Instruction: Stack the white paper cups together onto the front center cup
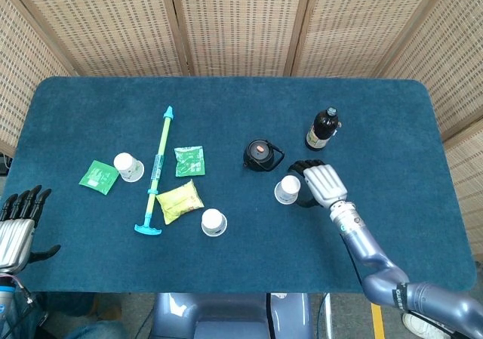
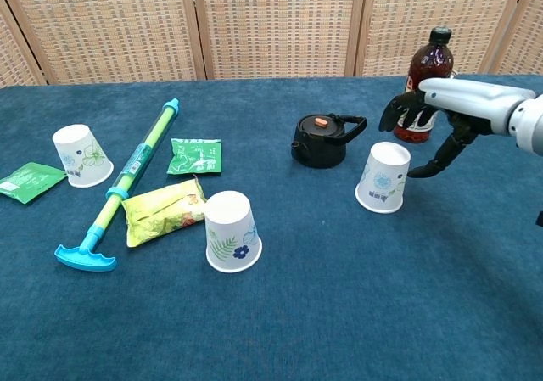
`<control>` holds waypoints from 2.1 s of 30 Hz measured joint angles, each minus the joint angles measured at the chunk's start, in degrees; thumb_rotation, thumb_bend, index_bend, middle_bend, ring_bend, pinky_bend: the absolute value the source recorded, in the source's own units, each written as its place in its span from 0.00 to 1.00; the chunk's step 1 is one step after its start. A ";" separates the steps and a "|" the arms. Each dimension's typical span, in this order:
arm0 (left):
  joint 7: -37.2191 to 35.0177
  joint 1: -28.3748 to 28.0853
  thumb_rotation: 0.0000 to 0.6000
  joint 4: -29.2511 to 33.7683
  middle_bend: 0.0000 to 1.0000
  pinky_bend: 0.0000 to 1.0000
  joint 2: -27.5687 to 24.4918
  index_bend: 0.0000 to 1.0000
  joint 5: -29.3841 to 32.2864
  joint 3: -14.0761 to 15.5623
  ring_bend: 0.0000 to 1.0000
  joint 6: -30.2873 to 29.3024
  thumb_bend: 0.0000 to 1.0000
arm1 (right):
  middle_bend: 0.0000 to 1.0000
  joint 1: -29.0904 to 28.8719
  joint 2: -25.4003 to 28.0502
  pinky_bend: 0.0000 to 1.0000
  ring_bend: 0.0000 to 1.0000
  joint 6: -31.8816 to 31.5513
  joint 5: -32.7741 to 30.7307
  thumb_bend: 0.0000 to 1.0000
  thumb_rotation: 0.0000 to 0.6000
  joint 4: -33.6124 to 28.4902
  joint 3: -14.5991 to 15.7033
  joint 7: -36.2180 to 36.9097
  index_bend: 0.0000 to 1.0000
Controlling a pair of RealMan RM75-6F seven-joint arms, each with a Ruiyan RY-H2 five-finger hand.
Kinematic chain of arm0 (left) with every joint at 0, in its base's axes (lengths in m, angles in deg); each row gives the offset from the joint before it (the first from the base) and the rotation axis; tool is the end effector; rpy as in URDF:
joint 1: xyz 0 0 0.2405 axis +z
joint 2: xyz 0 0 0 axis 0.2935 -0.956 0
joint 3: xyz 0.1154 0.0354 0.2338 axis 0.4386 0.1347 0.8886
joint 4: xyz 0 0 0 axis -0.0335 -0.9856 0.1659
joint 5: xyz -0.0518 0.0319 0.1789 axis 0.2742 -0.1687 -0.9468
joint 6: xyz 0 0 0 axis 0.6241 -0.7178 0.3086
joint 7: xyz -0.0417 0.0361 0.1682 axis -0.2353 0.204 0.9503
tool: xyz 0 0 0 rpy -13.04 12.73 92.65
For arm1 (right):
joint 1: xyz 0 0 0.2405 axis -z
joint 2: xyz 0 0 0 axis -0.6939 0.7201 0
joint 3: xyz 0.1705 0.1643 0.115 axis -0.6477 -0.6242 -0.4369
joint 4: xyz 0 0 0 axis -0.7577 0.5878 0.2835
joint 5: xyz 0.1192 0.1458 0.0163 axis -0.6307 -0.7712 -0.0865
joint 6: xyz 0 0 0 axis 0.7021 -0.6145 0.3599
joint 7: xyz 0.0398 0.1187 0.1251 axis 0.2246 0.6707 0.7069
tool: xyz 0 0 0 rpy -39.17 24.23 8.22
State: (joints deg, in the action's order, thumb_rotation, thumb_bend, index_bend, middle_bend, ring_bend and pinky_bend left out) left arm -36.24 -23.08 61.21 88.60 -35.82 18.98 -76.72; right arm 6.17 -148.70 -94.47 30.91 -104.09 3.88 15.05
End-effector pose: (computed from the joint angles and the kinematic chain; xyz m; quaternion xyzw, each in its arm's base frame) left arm -0.3002 0.2116 0.1698 -0.6194 -0.3987 -0.2953 0.6084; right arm -0.1768 -0.3853 0.0241 0.7079 -0.4209 0.3875 0.4141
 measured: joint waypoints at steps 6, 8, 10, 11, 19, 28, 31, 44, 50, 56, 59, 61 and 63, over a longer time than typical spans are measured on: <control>-0.33 -0.19 1.00 -0.08 0.00 0.00 -0.17 0.00 0.29 0.02 0.00 0.26 0.00 | 0.39 -1.17 -1.58 0.35 0.33 0.28 -1.80 0.35 1.00 1.37 0.14 -1.21 0.37; -0.45 -0.21 1.00 -0.12 0.00 0.00 -0.22 0.00 0.32 0.07 0.00 0.27 0.00 | 0.42 -1.64 -2.29 0.39 0.36 0.56 -2.59 0.36 1.00 2.32 0.14 -1.61 0.40; -0.55 -0.24 1.00 -0.15 0.00 0.00 -0.26 0.00 0.39 0.08 0.00 0.28 0.00 | 0.44 -2.28 -3.16 0.43 0.39 0.85 -3.64 0.39 1.00 3.64 0.09 -2.39 0.43; -0.57 -0.25 1.00 -0.14 0.00 0.00 -0.28 0.00 0.42 0.08 0.00 0.28 0.00 | 0.46 -2.54 -3.55 0.45 0.40 0.91 -4.12 0.40 1.00 4.11 0.04 -2.70 0.44; -0.66 -0.48 1.00 -0.21 0.00 0.00 -0.32 0.00 0.87 0.08 0.00 0.62 0.00 | 0.51 -2.86 -3.34 0.52 0.46 0.06 -4.56 0.45 1.00 2.73 0.18 -2.85 0.49; -1.24 -1.05 1.00 -0.18 0.00 0.00 -0.62 0.00 1.80 -0.06 0.00 1.65 0.00 | 0.51 -2.28 3.84 0.52 0.46 -3.08 2.71 0.45 1.00 -11.04 0.59 -1.60 0.49; -1.53 -1.21 1.00 -0.15 0.00 0.00 -0.76 0.00 2.03 -0.14 0.00 1.89 0.00 | 0.51 -2.71 6.06 0.52 0.46 -3.37 5.03 0.45 1.00 -16.52 0.30 -0.45 0.49; -2.74 -1.37 1.00 -0.17 0.00 0.00 -1.37 0.00 1.84 0.19 0.00 2.18 0.00 | 0.51 -9.01 0.30 0.52 0.46 -1.24 5.89 0.47 1.00 -18.04 -0.57 -1.81 0.50; -3.41 -1.41 1.00 -0.19 0.00 0.00 -1.67 0.00 1.57 0.37 0.00 2.31 0.00 | 0.51 -11.40 -3.21 0.51 0.46 -1.42 3.05 0.47 1.00 -17.05 -0.83 -6.65 0.50; -3.86 -1.46 1.00 -0.22 0.00 0.00 -1.85 0.00 1.49 0.46 0.00 2.42 0.00 | 0.51 -12.68 -4.81 0.52 0.47 -1.95 1.11 0.47 1.00 -16.19 -1.04 -9.51 0.49; -4.09 -1.44 1.00 -0.19 0.00 0.00 -1.94 0.00 1.39 0.50 0.00 2.34 0.00 | 0.46 -13.34 -5.71 0.51 0.44 -2.06 -0.57 0.37 1.00 -15.60 -1.13 -10.71 0.41; -4.16 -1.39 1.00 -0.15 0.00 0.00 -1.99 0.00 1.36 0.49 0.00 2.17 0.00 | 0.31 -13.73 -5.89 0.39 0.32 -1.65 -1.67 0.14 1.00 -15.53 -0.99 -11.33 0.18; -4.21 -1.40 1.00 -0.17 0.00 0.00 -2.01 0.00 1.38 0.50 0.00 2.21 0.00 | 0.10 -14.03 -5.44 0.19 0.12 -0.49 -2.58 0.00 1.00 -15.90 -0.75 -11.49 0.01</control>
State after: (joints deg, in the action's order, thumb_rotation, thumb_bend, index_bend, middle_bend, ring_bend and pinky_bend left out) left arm -40.45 -24.49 61.04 86.59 -34.44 19.49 -74.51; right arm -7.86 -154.14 -94.96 28.34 -119.99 3.13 3.56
